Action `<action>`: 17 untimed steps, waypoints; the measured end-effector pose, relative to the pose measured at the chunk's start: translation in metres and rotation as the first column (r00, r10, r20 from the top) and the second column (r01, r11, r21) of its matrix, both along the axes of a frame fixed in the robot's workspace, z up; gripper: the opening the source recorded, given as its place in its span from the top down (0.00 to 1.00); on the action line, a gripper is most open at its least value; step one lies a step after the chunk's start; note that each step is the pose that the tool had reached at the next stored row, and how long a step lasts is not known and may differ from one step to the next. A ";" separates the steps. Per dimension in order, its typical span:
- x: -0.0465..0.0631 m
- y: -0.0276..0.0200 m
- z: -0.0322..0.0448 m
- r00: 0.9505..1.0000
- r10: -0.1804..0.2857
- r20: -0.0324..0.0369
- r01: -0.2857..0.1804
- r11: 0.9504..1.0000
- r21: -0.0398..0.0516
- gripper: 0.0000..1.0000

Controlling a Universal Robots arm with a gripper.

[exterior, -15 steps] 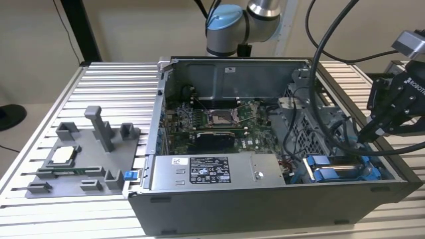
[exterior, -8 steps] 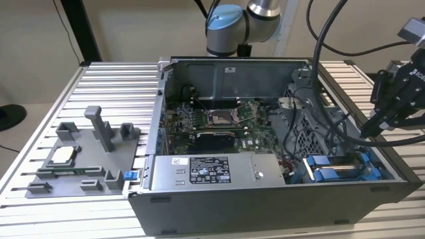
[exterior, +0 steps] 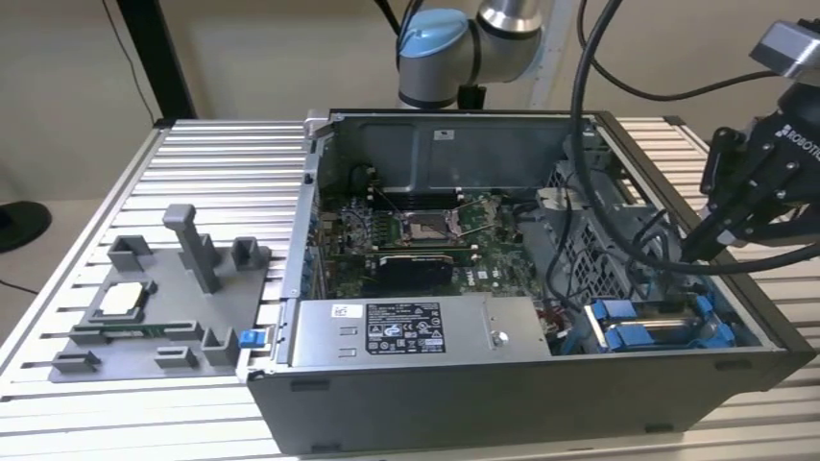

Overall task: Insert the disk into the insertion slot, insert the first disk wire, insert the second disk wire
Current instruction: 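Insert the second disk wire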

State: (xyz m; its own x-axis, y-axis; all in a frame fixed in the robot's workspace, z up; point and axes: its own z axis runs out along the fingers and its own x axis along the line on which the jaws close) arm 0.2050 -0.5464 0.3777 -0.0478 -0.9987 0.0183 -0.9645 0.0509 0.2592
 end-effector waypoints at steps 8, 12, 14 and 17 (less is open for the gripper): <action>-0.025 -0.0046 0.0002 1.000 0.000 0.023 0.000 1.000 0.009 1.00; -0.034 -0.0069 -0.0002 0.998 0.000 0.060 0.000 1.000 0.011 1.00; -0.038 -0.0082 -0.0008 0.996 0.000 0.084 -0.001 1.000 0.012 1.00; -0.044 -0.0103 -0.0018 0.993 -0.001 0.119 -0.001 1.000 0.015 1.00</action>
State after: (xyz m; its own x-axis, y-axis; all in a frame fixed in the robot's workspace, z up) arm 0.1611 -0.5567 0.3759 -0.0485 -0.9988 -0.0025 -0.9885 0.0476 0.1438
